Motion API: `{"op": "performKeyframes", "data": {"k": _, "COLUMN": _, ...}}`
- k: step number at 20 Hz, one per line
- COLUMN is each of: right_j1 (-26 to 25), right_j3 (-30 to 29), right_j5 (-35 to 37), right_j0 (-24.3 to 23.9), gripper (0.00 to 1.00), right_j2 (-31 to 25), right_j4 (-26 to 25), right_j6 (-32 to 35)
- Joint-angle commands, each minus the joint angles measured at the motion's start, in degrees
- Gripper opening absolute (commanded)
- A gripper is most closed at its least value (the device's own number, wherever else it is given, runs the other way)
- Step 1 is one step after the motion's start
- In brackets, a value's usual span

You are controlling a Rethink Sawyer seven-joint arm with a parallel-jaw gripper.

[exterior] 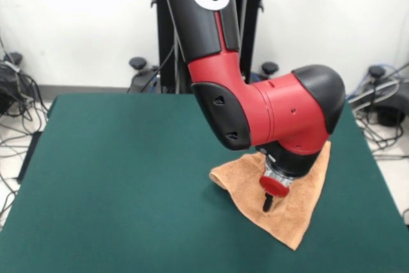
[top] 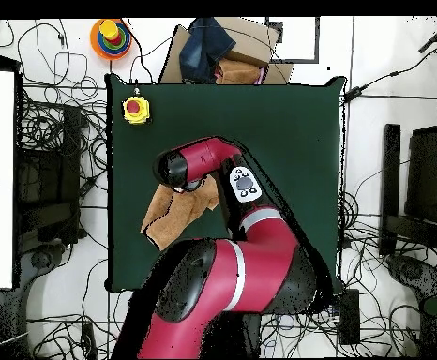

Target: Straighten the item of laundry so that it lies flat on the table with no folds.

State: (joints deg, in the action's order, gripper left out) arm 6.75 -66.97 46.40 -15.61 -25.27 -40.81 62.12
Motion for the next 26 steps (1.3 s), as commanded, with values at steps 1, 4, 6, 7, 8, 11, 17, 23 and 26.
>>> {"op": "performKeyframes", "data": {"k": 1, "right_j1": -2.41, "right_j3": -2.14, "right_j5": 4.17, "right_j0": -0.89, "gripper": 1.0, "right_j2": 1.3, "right_j4": -1.53, "right_j6": -6.96}}
{"op": "performKeyframes", "data": {"k": 4, "right_j1": -0.64, "right_j3": -5.1, "right_j5": 4.87, "right_j0": -1.01, "gripper": 1.0, "right_j2": 1.4, "right_j4": -0.66, "right_j6": -5.96}}
{"op": "performKeyframes", "data": {"k": 6, "right_j1": -0.44, "right_j3": -5.56, "right_j5": 5.29, "right_j0": -1.2, "gripper": 1.0, "right_j2": 1.26, "right_j4": -0.34, "right_j6": -6.12}}
{"op": "performKeyframes", "data": {"k": 7, "right_j1": -0.99, "right_j3": -4.95, "right_j5": 6.73, "right_j0": -1.46, "gripper": 1.0, "right_j2": 0.75, "right_j4": 0.21, "right_j6": -7.38}}
{"op": "performKeyframes", "data": {"k": 8, "right_j1": -1.14, "right_j3": -4.78, "right_j5": 6.99, "right_j0": -1.52, "gripper": 1.0, "right_j2": 0.61, "right_j4": 0.24, "right_j6": -7.81}}
{"op": "performKeyframes", "data": {"k": 11, "right_j1": -1.47, "right_j3": -4.89, "right_j5": 9.84, "right_j0": -2.07, "gripper": 1.0, "right_j2": -0.44, "right_j4": 1.39, "right_j6": -10.23}}
{"op": "performKeyframes", "data": {"k": 17, "right_j1": -0.29, "right_j3": -10.08, "right_j5": 11.68, "right_j0": -3.67, "gripper": 1.0, "right_j2": -1.81, "right_j4": 3.39, "right_j6": -11.15}}
{"op": "performKeyframes", "data": {"k": 23, "right_j1": -3.14, "right_j3": -9.06, "right_j5": 13.76, "right_j0": -5.16, "gripper": 1.0, "right_j2": -3.47, "right_j4": 4.16, "right_j6": -14.05}}
{"op": "performKeyframes", "data": {"k": 26, "right_j1": -3.78, "right_j3": -8.46, "right_j5": 13.35, "right_j0": -5.33, "gripper": 1.0, "right_j2": -3.86, "right_j4": 3.77, "right_j6": -14.51}}
